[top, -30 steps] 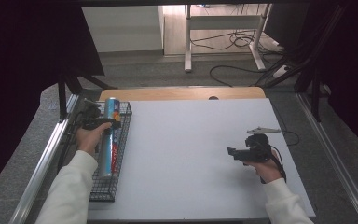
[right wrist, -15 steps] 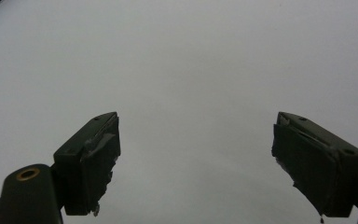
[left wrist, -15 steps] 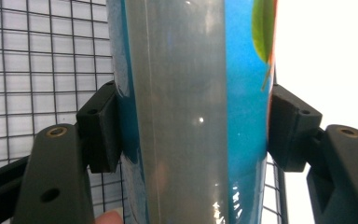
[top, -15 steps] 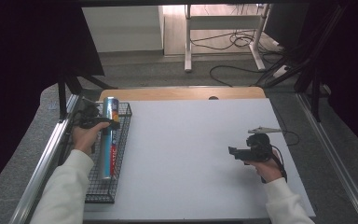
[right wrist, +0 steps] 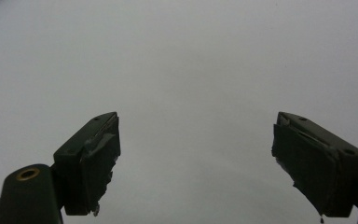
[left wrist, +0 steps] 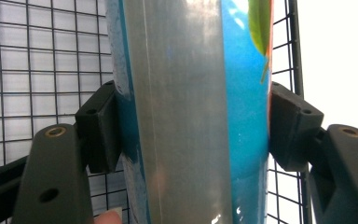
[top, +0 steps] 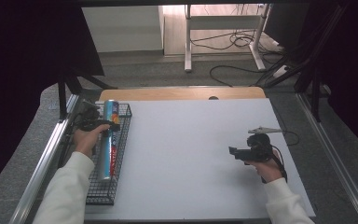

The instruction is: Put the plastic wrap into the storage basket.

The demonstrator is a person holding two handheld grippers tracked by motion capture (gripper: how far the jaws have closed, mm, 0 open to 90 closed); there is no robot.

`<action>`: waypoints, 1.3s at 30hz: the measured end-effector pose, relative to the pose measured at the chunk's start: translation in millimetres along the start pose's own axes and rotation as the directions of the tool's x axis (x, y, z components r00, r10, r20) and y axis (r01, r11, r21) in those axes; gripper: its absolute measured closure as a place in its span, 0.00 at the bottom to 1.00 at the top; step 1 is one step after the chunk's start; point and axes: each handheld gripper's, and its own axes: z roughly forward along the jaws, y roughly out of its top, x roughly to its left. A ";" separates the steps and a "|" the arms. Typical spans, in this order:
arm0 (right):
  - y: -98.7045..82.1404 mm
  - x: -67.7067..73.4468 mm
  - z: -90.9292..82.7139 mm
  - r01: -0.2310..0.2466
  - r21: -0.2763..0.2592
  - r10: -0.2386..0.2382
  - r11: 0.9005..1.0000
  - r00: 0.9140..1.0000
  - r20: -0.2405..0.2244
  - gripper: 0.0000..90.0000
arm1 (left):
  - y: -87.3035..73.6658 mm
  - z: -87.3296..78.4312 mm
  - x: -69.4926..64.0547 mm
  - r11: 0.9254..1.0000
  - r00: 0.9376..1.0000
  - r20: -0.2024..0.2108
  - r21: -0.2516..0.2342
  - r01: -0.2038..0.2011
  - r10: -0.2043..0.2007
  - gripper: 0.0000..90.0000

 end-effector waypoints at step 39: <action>1.5 7.5 -2.9 0.032 -0.014 -0.032 0.999 0.999 0.010 0.17 | -10.1 34.5 -4.0 0.997 0.986 -0.169 0.078 0.015 -0.002 0.33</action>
